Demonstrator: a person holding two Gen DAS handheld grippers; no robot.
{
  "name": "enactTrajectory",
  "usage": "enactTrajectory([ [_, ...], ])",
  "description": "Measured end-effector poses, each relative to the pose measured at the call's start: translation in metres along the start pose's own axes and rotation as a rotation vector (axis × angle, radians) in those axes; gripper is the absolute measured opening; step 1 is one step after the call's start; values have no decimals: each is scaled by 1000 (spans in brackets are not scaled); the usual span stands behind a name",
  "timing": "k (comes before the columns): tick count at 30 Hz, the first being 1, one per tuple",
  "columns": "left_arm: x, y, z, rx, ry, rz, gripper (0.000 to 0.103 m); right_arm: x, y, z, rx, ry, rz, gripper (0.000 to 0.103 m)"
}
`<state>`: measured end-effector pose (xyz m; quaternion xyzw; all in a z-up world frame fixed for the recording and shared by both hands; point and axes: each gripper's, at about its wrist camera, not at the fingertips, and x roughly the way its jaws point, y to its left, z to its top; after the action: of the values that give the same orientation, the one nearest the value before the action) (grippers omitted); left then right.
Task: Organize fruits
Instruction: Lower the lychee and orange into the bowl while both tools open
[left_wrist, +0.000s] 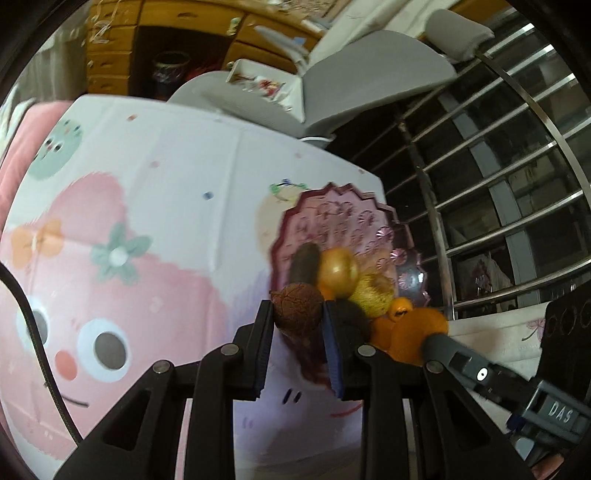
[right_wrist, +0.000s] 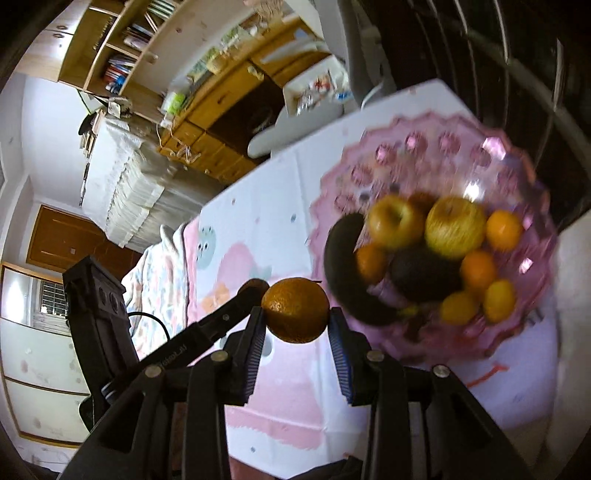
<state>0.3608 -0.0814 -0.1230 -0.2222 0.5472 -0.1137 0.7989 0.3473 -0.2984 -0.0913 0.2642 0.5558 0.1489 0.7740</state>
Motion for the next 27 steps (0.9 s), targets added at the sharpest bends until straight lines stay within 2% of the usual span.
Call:
enactTrajectory([
  [7,28,-32,4,40,-5,-48,25,-21,-28,20,-44,-127,-65,35],
  [12,50,-52,9,75,2,-45,25,-20,-51,30,-72,-187,-141,35],
  [21,80,-71,12,116,38,-46,25,-14,-86,42,-61,-238,-254,37],
  [26,80,-73,14,131,36,-47,32,-7,-104,45,27,-234,-300,38],
  [27,79,-72,13,130,35,-48,37,-8,-108,44,56,-237,-293,39],
])
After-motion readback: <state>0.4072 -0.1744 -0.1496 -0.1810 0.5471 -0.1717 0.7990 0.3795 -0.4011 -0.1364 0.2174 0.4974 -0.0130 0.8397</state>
